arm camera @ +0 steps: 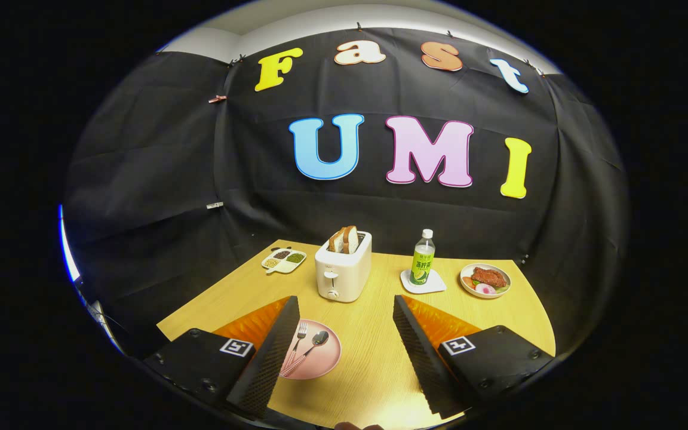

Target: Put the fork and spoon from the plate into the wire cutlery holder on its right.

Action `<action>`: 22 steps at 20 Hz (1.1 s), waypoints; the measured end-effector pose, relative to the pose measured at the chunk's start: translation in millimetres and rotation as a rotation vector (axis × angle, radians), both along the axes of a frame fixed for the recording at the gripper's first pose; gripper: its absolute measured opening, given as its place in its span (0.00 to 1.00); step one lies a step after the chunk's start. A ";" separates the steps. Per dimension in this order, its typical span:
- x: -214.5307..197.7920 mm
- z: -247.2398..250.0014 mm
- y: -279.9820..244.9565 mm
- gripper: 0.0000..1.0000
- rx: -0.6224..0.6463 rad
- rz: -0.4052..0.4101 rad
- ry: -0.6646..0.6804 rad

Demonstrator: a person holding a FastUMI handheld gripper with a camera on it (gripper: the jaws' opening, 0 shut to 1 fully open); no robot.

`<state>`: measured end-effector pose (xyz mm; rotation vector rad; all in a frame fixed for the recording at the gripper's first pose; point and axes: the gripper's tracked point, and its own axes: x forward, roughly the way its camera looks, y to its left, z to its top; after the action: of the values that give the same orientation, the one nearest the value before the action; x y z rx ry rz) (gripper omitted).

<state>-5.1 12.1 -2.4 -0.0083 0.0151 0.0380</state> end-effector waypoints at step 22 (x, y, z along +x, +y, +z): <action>67.9 -104.0 45.3 1.00 0.048 0.051 0.380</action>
<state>62.8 57.4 -106.4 0.0466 0.3941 0.0900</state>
